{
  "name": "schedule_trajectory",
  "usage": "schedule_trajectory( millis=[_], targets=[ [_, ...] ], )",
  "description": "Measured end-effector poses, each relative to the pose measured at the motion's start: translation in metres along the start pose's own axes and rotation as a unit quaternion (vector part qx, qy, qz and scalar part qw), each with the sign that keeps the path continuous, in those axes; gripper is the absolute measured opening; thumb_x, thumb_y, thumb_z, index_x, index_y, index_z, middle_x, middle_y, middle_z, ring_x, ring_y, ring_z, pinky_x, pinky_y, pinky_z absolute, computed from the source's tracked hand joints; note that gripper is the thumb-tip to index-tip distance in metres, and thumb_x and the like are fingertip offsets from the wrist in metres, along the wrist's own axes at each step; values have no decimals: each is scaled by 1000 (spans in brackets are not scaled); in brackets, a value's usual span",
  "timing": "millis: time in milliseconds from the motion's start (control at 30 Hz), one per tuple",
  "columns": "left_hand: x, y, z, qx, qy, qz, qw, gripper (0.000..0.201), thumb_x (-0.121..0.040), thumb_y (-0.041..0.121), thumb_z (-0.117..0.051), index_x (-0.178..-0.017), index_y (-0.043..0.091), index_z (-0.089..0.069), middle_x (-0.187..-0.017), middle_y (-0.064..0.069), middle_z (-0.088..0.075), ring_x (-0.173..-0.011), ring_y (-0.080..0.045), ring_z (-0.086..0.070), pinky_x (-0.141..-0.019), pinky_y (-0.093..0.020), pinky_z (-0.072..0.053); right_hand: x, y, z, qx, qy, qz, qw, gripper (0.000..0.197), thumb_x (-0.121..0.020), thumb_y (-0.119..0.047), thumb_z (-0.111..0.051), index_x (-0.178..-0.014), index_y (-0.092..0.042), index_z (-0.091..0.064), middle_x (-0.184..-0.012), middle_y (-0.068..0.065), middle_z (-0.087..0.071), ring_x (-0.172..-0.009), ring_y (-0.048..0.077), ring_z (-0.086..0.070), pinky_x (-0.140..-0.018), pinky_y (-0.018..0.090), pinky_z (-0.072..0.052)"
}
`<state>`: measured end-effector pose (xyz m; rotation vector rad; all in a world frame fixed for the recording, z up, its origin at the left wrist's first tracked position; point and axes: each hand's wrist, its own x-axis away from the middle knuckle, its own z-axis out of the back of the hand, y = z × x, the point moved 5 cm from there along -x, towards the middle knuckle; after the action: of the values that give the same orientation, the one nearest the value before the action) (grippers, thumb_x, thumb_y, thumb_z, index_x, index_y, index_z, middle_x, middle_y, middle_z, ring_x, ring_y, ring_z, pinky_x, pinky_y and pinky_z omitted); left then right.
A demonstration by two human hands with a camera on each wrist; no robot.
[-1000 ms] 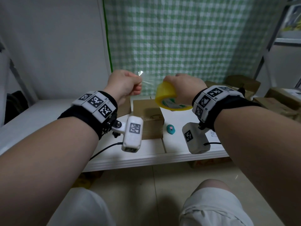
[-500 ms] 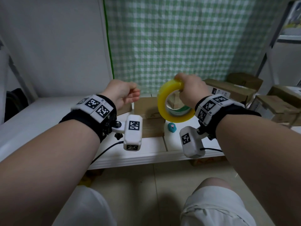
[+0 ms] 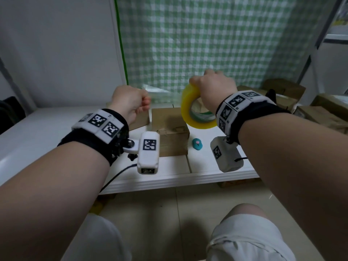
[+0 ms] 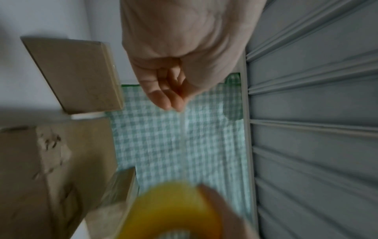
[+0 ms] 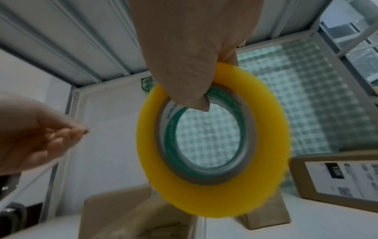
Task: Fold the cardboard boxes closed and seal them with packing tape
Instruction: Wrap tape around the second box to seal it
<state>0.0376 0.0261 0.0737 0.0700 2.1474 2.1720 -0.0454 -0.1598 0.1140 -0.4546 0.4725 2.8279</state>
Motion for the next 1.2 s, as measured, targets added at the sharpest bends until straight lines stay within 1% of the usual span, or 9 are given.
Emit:
schedule_trajectory(
  millis=[133,300,367,500,600,767,867,1033,1200],
  targets=[
    [-10,-7,13,-10,5,5,1000,18,-93,5,-54,-75,8,-54,-64,-4,-54,-34,0,-49,-40,-14,-47,5,-13,-21,102,-42,49,993,46,-93,-9,-51,-136,-25,-44,-122,10,-45,-115,32,-44,-75,39,-46],
    [-13,-49,13,22,-33,104,994,17,-95,10,-53,-77,10,-55,-43,5,-57,-32,0,-50,-38,-15,-47,2,-18,-28,122,-54,70,989,48,-93,-13,-52,-138,-29,-43,-127,8,-44,-119,30,-42,-76,38,-42],
    [-13,-64,12,41,-35,131,990,17,-93,14,-58,-76,11,-57,-41,6,-56,-34,-1,-51,-41,-16,-48,0,-20,-30,137,-64,77,985,48,-94,-15,-52,-138,-29,-43,-129,8,-44,-120,29,-41,-75,37,-40],
    [-13,-84,11,41,-23,145,988,20,-90,21,-63,-74,12,-57,-58,1,-58,-53,-8,-56,-59,-26,-56,-2,-24,-38,146,-81,89,982,45,-95,-16,-50,-138,-28,-43,-129,8,-45,-119,29,-43,-73,35,-37],
    [-12,-94,7,63,-32,156,985,15,-92,15,-59,-77,12,-57,-72,-1,-58,-71,-13,-61,-71,-33,-56,-1,-30,-47,148,-99,95,979,47,-95,-15,-50,-139,-28,-40,-131,9,-43,-122,30,-41,-73,35,-37],
    [-13,-108,4,84,-42,163,982,9,-91,5,-57,-83,8,-57,-77,-2,-62,-74,-12,-66,-53,-28,-57,-1,-33,-54,159,-99,101,977,46,-93,-13,-53,-136,-27,-42,-129,10,-43,-120,29,-41,-71,35,-38],
    [-16,-113,3,87,-40,161,982,11,-89,1,-57,-81,8,-56,-76,-4,-63,-71,-12,-66,-55,-31,-58,-4,-34,-54,172,-82,113,975,45,-94,-13,-51,-136,-28,-43,-128,9,-44,-117,29,-42,-70,35,-38],
    [-18,-115,-1,116,-43,166,978,8,-88,1,-57,-85,7,-56,-79,-7,-65,-58,-11,-67,-49,-25,-56,-7,-35,-56,190,-75,130,970,43,-95,-14,-49,-136,-27,-43,-126,9,-45,-115,28,-44,-72,34,-38],
    [-16,-120,-2,135,-42,174,975,8,-93,5,-54,-85,5,-54,-82,-11,-64,-69,-15,-66,-53,-27,-58,-6,-38,-61,206,-72,139,966,38,-96,-14,-48,-133,-25,-47,-122,8,-47,-113,28,-46,-70,33,-36]
  ],
)
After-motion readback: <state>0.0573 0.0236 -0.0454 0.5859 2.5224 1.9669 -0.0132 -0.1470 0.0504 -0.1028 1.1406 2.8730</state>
